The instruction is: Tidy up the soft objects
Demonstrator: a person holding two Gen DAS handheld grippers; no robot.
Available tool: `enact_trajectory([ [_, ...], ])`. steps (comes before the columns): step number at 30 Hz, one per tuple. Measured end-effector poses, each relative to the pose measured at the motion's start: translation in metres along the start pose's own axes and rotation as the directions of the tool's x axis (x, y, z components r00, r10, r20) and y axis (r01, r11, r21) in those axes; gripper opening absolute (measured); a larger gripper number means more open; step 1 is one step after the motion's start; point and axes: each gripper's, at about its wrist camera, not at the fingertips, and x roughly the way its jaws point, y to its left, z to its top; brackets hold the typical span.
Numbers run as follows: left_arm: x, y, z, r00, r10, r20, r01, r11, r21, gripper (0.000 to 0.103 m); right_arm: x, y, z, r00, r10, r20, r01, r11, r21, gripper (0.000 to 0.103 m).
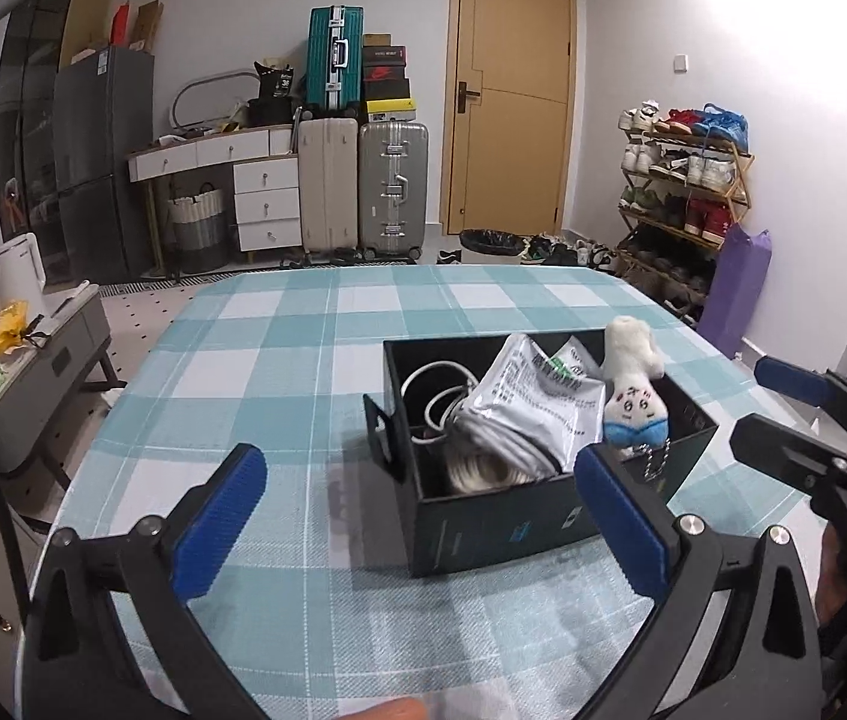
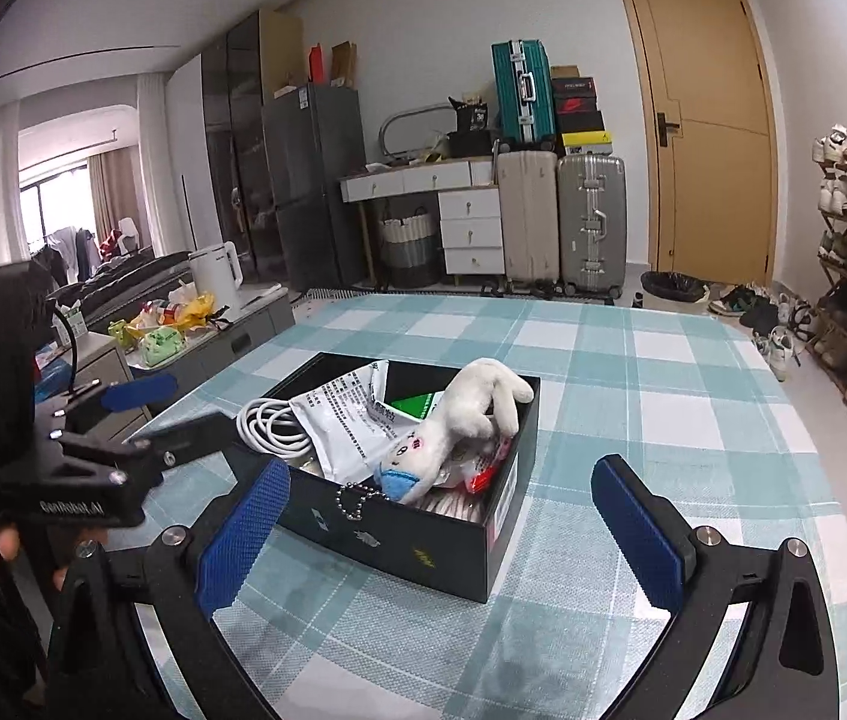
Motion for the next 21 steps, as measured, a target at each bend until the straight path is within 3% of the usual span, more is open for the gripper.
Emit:
enact_trajectory([
  [10, 0.002, 0.004, -0.010, 0.998, 0.045, 0.032, -0.045, 0.999, -0.001, 0.103, -0.004, 0.002, -0.006, 0.999, 0.013, 0.033, -0.013, 1.000, 0.003, 0.102],
  [21, 0.000, 0.004, -0.011, 0.998, 0.049, 0.050, -0.049, 0.999, 0.000, 0.103, -0.008, 0.001, -0.012, 0.998, 0.004, 0.069, -0.005, 1.000, 0.011, 0.102],
])
